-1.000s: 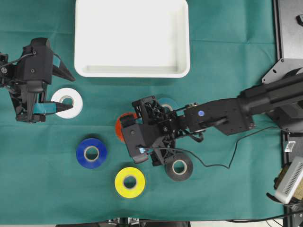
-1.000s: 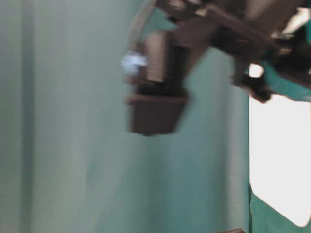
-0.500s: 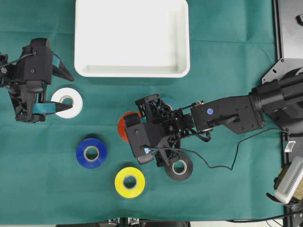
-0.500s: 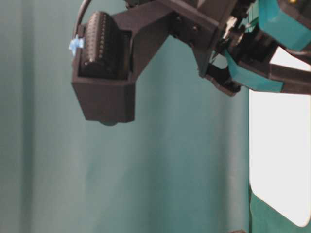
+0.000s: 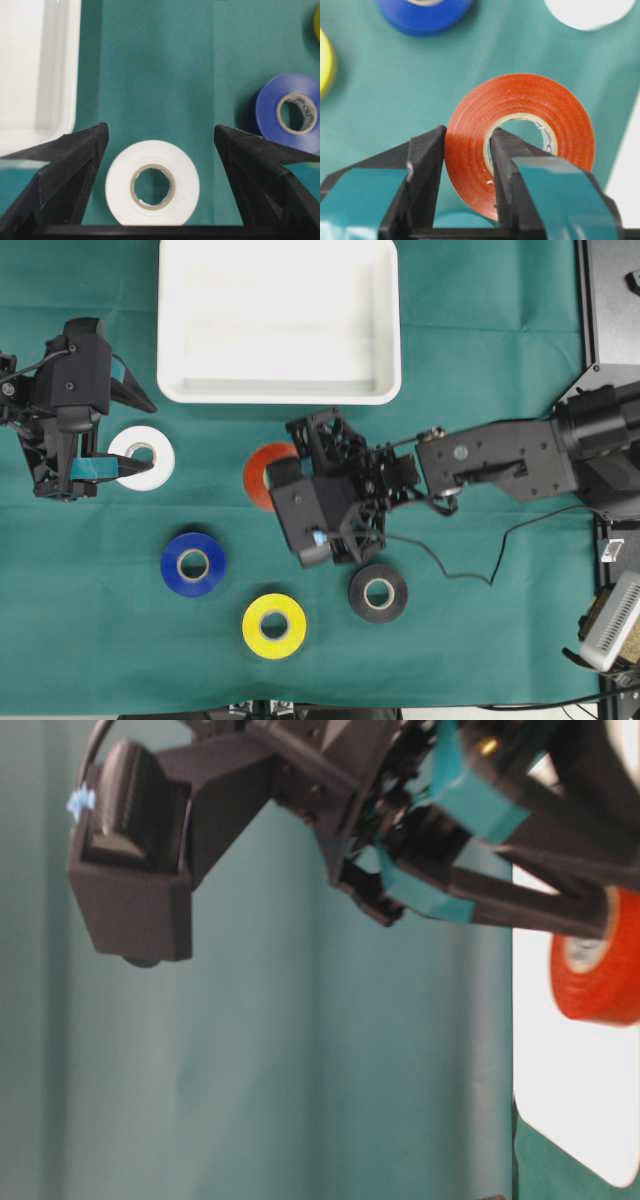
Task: Put the tape alternately from left to right into the white case.
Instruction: 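Lift the red tape roll and carry it into the white tray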
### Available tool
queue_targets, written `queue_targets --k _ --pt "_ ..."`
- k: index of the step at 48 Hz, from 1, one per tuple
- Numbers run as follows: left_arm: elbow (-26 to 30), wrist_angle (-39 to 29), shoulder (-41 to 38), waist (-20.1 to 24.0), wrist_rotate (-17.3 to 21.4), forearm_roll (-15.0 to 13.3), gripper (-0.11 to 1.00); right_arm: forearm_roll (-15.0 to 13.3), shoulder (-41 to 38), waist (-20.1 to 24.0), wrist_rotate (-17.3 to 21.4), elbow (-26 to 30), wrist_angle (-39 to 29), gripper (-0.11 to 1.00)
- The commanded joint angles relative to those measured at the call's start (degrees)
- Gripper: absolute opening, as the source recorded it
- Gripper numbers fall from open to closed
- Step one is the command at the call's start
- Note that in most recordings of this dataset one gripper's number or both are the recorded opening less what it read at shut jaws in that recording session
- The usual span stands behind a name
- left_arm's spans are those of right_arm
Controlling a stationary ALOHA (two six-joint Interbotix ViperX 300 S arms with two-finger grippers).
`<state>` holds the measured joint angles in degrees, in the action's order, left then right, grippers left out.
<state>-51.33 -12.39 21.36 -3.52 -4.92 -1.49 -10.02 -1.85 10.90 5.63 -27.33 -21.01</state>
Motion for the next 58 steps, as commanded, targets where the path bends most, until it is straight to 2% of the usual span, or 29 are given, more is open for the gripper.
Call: queue_targets --k 1,26,42,58 --pt "0.44 0.18 0.44 0.18 -0.62 -0.18 0.64 -0.97 2.55 -2.29 0.09 1.49 -0.53 0.27" --pt "-0.53 0.18 0.97 0.09 -0.97 -0.18 0.64 -4.13 2.64 -13.97 0.09 1.41 -0.7 0.27" --pt "-0.44 0.18 0.97 0.18 -0.97 -0.09 0.64 -7.47 2.64 -20.83 0.09 0.26 -0.35 0.27" --pt "-0.35 0.18 0.88 0.18 -0.97 -0.18 0.64 -8.0 1.67 -27.77 0.09 -1.85 5.45 0.27"
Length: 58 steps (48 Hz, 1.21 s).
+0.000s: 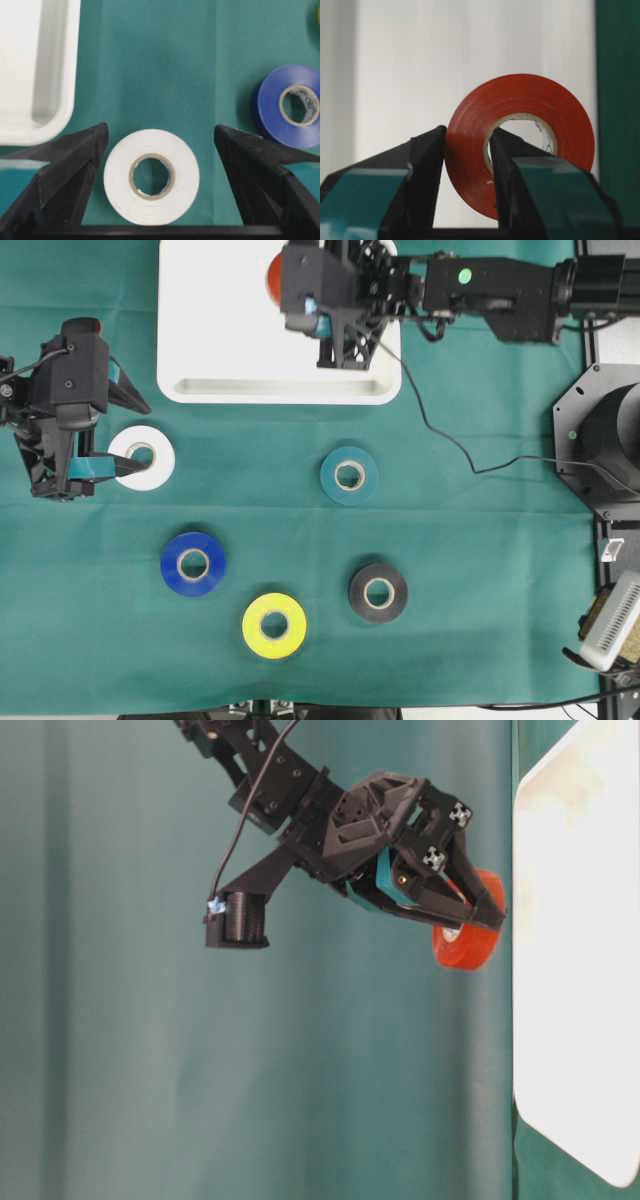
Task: Put the tape alternately from left to right into the white case.
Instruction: 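Lift the red tape roll and carry it into the white tray, then release the red roll in the tray and withdraw the right gripper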
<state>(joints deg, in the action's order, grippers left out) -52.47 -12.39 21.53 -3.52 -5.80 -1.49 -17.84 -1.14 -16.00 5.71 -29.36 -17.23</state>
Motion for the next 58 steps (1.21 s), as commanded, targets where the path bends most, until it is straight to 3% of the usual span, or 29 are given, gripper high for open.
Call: queue_targets --k 1,18,34,56,58 --pt "0.79 0.18 0.79 0.09 -0.09 -0.18 0.64 -0.18 0.88 -1.32 0.0 0.0 1.85 0.27" --pt "0.79 0.18 0.7 0.18 -0.09 -0.18 0.64 -0.18 0.35 -5.89 0.0 -4.92 2.55 0.27" --pt "0.88 0.18 0.79 0.09 -0.09 -0.18 0.64 -0.18 0.35 -5.89 0.0 -9.23 6.15 0.27" --pt "0.7 0.18 0.79 0.18 -0.09 -0.18 0.64 -0.18 0.79 -5.98 0.0 -9.49 8.09 0.26" --pt "0.7 0.18 0.79 0.18 -0.09 -0.09 0.64 -0.18 0.97 -5.89 0.0 -9.58 8.0 0.33"
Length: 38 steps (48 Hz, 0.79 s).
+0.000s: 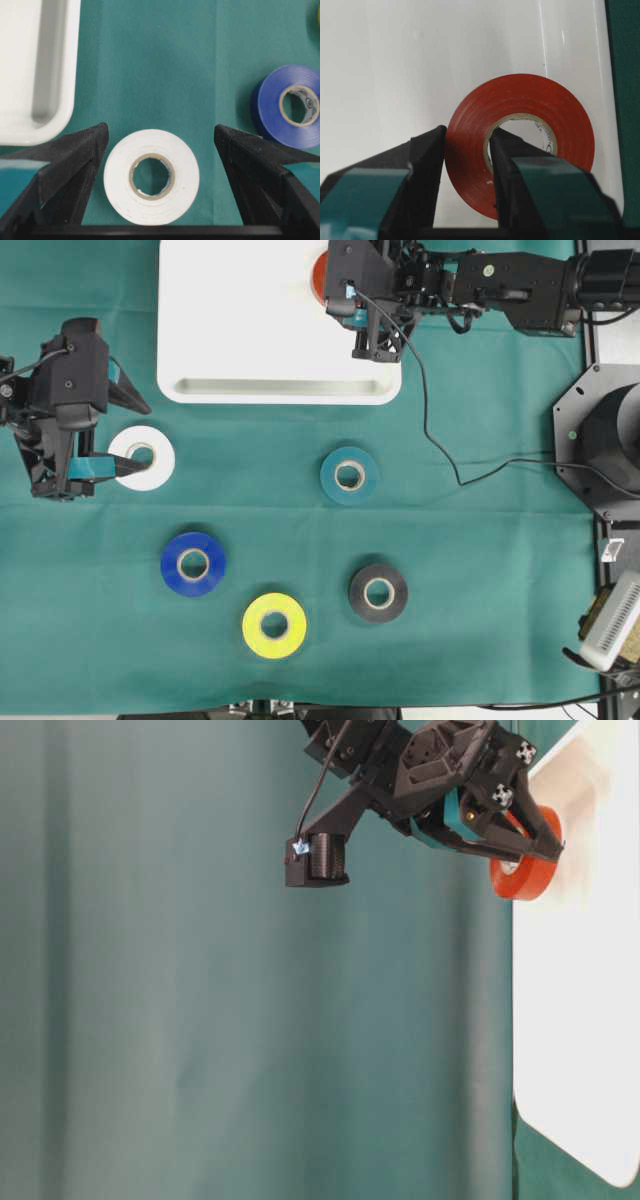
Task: Put the tape alternately from left to right into the white case.
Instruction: 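Release the red roll in the tray and withdraw the right gripper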
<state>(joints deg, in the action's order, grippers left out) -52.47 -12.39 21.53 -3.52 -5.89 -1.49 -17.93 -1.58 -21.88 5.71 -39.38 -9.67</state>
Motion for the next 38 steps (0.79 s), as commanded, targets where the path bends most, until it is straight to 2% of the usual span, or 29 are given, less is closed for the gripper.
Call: queue_targets --k 1,7,9,26,38 --pt "0.7 0.18 0.79 0.18 0.0 -0.18 0.64 -0.09 1.49 0.0 0.0 0.44 0.44 0.39" --pt "0.62 0.18 0.79 0.09 0.0 -0.18 0.64 -0.09 2.29 0.0 0.0 0.35 0.44 0.75" --pt "0.7 0.18 0.79 0.18 0.0 -0.18 0.64 -0.09 2.64 0.0 0.09 0.26 0.44 0.81" --pt "0.7 0.18 0.79 0.09 0.0 -0.09 0.64 0.18 5.19 0.88 0.79 -0.53 0.44 0.78" --pt "0.62 0.18 0.79 0.09 0.0 -0.18 0.64 0.18 8.61 6.59 3.87 -0.7 0.62 0.78"
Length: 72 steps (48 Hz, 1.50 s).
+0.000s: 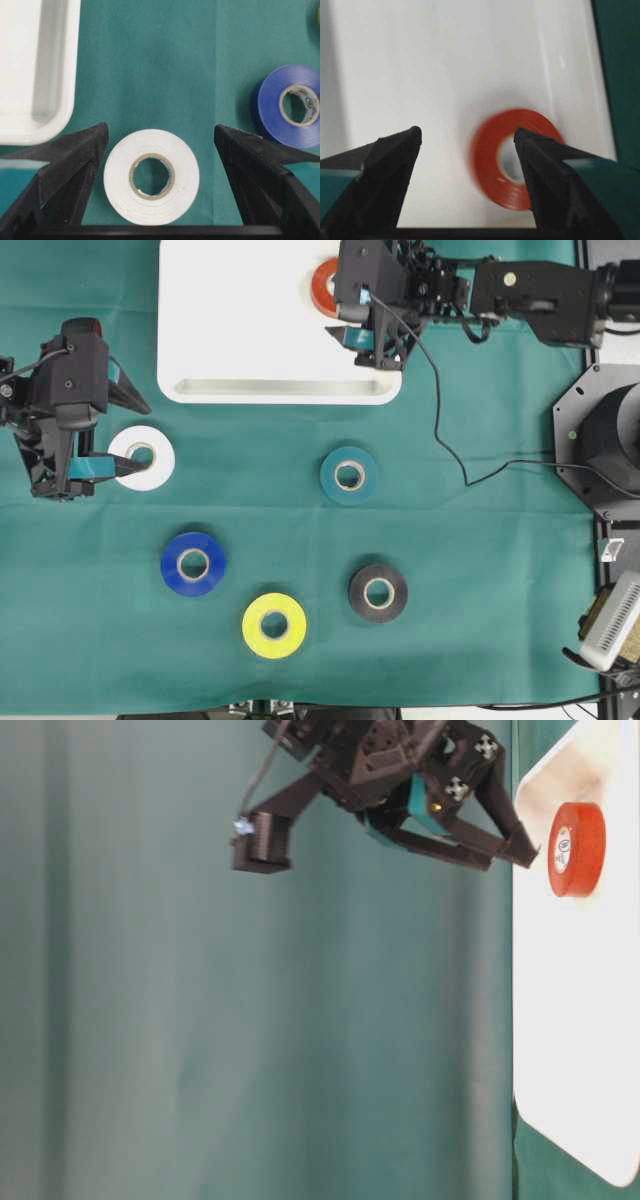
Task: Put the tape alternately from left to right into the white case.
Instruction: 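Release the red roll in the tray and withdraw the right gripper, then move the left gripper down onto the blue tape roll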
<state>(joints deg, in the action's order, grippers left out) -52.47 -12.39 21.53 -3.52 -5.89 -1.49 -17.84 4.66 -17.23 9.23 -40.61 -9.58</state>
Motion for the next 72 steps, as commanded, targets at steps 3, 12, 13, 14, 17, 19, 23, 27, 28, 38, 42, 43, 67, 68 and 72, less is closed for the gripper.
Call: queue_targets --k 3,12,13,14,17,19,23,27,28,38,42,43,67,68,72 --pt "0.7 0.18 0.79 0.09 0.0 -0.18 0.64 0.09 3.25 4.04 0.44 0.26 0.62 0.78" --pt "0.7 0.26 0.7 0.09 0.0 -0.09 0.64 0.18 5.54 10.02 0.53 0.0 2.29 0.78" --pt "0.62 0.26 0.7 0.18 0.0 -0.18 0.64 0.18 5.8 10.55 0.53 -0.09 2.64 0.78" --pt "0.62 0.26 0.79 0.18 0.0 -0.18 0.64 0.18 6.06 11.43 0.62 -0.18 3.34 0.78" --pt "0.62 0.26 0.7 0.18 0.0 -0.18 0.64 0.18 6.5 13.01 0.62 -0.44 4.83 0.78" --pt "0.62 0.26 0.7 0.18 0.0 -0.18 0.64 0.18 6.68 13.97 0.7 -0.62 5.89 0.78" --pt "0.62 0.26 0.7 0.09 0.0 -0.09 0.64 0.18 7.12 15.64 1.23 -1.41 8.09 0.78" --pt "0.7 0.26 0.7 0.09 0.0 -0.18 0.64 0.18 7.29 17.05 2.2 -2.46 10.11 0.78" --pt "0.62 0.26 0.7 0.18 0.0 -0.18 0.64 0.18 7.38 17.31 2.55 -2.72 10.55 0.78" --pt "0.62 0.35 0.7 0.09 0.0 -0.09 0.64 0.18 8.35 18.81 5.98 -5.62 14.59 0.78" --pt "0.62 0.53 0.53 0.09 0.0 -0.18 0.64 0.18 8.79 19.16 6.59 -7.12 16.35 0.78" --pt "0.53 0.53 0.53 0.18 0.0 -0.18 0.64 0.18 8.96 19.25 6.77 -7.38 16.88 0.78" --pt "0.53 0.7 0.26 -0.62 -0.09 -0.18 0.64 0.18 9.32 19.69 7.12 -10.02 21.62 0.78" --pt "0.53 0.7 0.18 -0.79 -0.09 -0.18 0.64 0.18 9.32 19.69 7.12 -10.02 21.62 0.78" --pt "0.62 0.7 -0.26 -1.76 -0.09 -0.09 0.64 0.09 9.32 19.69 7.12 -10.02 21.62 0.78"
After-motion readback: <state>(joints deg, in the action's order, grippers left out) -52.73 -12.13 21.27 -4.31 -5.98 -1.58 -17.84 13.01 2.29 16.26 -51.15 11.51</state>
